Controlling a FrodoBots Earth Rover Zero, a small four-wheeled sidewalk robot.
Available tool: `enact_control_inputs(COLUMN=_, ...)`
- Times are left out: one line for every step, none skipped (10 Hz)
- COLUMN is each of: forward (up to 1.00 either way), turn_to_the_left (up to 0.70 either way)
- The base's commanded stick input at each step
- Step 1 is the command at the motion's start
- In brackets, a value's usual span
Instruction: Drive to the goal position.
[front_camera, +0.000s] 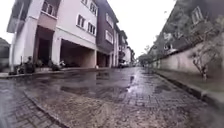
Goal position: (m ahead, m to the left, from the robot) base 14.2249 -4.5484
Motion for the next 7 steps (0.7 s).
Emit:
enact_control_inputs(forward=0.70, turn_to_the_left=0.00)
enact_control_inputs(forward=0.70, turn_to_the_left=0.00)
enact_control_inputs(forward=0.70, turn_to_the_left=0.00)
enact_control_inputs(forward=0.70, turn_to_the_left=0.00)
enact_control_inputs(forward=0.70, turn_to_the_left=0.00)
enact_control_inputs(forward=0.70, turn_to_the_left=0.00)
enact_control_inputs(forward=0.70, turn_to_the_left=0.00)
